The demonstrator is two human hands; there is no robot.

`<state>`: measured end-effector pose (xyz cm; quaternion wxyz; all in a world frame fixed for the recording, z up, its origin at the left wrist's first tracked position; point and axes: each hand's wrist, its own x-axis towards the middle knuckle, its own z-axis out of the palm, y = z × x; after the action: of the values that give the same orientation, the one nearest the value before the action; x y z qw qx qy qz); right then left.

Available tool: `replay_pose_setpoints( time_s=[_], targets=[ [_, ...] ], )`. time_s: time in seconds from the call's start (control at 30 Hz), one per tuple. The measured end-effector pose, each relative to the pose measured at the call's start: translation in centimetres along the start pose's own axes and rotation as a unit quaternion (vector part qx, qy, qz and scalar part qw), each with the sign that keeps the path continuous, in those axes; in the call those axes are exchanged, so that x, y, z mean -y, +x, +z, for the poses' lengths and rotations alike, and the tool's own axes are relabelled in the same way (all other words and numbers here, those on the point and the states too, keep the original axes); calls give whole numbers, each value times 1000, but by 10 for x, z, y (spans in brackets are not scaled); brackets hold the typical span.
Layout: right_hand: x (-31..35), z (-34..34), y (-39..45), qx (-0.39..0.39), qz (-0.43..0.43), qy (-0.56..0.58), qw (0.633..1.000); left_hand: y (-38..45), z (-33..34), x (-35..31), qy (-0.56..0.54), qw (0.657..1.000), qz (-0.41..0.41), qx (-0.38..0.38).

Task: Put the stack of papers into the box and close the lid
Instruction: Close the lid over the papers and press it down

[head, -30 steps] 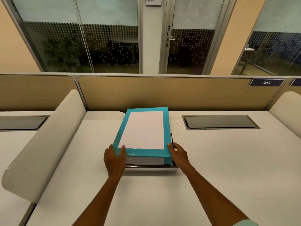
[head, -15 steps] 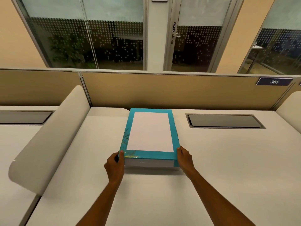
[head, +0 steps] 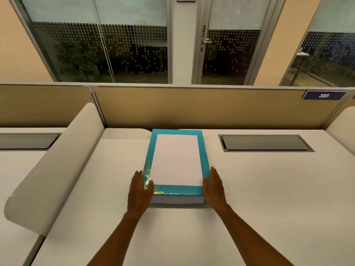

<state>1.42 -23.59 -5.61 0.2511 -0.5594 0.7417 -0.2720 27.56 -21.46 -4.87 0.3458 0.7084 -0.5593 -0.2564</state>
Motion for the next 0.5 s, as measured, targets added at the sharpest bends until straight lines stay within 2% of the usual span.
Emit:
replay_pose_setpoints(
  time_s=[0.1, 0.2, 0.33, 0.5],
  targets=[
    [9, 2, 6, 3, -90, -149, 985, 14, 5, -7, 156, 980, 111, 51],
    [9, 11, 11, 47, -129, -249, 959, 25, 10, -5, 247, 954, 143, 91],
    [0, 21, 13, 72, -127, -254, 956, 24, 16, 5, 274, 944, 143, 117],
    [-6, 28, 11, 57, -123, -246, 960, 22, 23, 12, 277, 945, 140, 106]
  ],
)
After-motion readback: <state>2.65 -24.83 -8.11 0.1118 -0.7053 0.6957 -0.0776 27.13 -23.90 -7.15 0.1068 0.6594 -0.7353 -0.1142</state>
